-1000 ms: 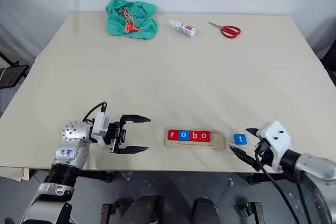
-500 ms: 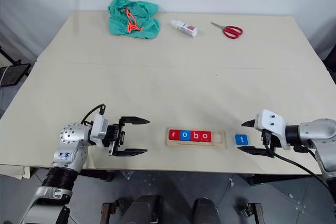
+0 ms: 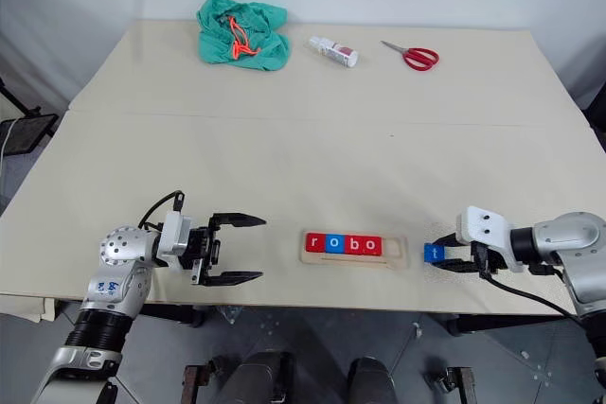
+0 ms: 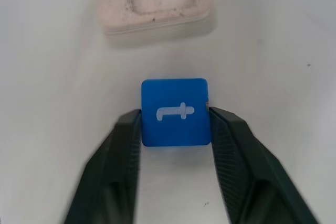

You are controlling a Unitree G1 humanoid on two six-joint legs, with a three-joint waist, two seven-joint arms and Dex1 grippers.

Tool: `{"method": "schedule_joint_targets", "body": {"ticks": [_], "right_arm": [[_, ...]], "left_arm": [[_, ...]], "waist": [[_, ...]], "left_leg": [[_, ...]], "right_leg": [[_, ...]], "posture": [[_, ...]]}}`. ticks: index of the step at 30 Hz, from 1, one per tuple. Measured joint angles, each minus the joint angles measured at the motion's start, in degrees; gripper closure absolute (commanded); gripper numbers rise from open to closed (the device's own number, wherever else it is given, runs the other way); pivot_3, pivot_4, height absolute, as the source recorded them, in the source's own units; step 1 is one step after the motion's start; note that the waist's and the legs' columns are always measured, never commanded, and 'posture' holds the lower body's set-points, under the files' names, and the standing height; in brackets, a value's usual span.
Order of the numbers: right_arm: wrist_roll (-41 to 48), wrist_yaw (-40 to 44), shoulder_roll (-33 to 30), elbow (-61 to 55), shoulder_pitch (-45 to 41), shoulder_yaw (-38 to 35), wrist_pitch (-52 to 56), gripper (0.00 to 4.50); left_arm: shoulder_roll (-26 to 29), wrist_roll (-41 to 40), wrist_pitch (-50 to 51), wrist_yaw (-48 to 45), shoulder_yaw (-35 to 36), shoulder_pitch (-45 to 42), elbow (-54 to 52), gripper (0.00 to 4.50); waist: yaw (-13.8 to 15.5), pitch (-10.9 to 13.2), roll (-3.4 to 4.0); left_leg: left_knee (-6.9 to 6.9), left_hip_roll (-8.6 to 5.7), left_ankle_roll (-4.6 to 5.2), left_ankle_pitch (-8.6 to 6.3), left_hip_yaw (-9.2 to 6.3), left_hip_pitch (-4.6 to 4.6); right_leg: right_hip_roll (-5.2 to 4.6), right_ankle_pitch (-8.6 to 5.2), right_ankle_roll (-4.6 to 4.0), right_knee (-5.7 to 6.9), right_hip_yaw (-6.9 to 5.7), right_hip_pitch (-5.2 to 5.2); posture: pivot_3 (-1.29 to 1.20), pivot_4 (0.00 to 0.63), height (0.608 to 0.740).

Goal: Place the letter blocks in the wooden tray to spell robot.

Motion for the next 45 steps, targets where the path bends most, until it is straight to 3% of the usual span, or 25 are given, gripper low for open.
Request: {"method": "schedule_joint_targets", "body": {"ticks": [10,25,34,42,45], "right_arm": [[8.2,-5.1,0.4,-18.0,-2.0,-1.3,20.0,3.05],[6.0,-4.8,2.5,-17.6,-3.7,4.1,19.5,3.05],[4.5,-4.0,2.8,-17.5,-3.6,5.3,18.4,0.04],[6.5,-7.2,3.3,-18.8,-3.5,1.0,21.6,0.04],[8.6,-8.9,4.8,-20.0,-3.7,-0.5,24.0,0.68]], "left_arm": [[-0.5,0.0,-0.1,-0.6,-0.2,-3.0,2.3,0.0],[-0.7,0.0,-0.5,-0.5,-0.1,-2.8,2.9,0.0],[-0.6,0.0,-0.7,0.3,-0.1,-2.7,2.7,0.0],[-0.6,0.0,-1.0,0.3,-0.1,-2.7,3.0,0.0],[-0.7,0.1,-1.3,0.2,-0.1,-3.1,4.1,0.0]], "waist": [[0.5,0.0,0.0],[0.5,0.0,-0.01],[0.5,0.0,-0.01],[0.5,0.0,-0.01],[0.5,0.0,-0.01]], "left_leg": [[0.03,0.01,-0.01,-0.01,-0.02,-0.02],[0.05,-0.02,0.01,-0.02,-0.06,-0.08],[0.06,-0.03,0.01,-0.02,-0.06,-0.09],[0.06,-0.03,0.01,-0.02,-0.06,-0.09],[0.06,-0.02,0.01,-0.02,-0.06,-0.08]], "right_leg": [[0.01,0.0,0.0,0.0,0.0,-0.01],[0.01,0.0,0.01,0.0,-0.01,-0.04],[0.0,0.01,0.01,0.0,-0.01,-0.04],[0.0,0.01,0.01,0.0,-0.01,-0.04],[0.0,0.01,0.01,0.01,-0.01,-0.04]], "posture": [[0.0,0.15,0.74],[0.0,0.15,0.74],[0.0,0.15,0.74],[0.0,0.15,0.74],[0.0,0.15,0.74]]}}
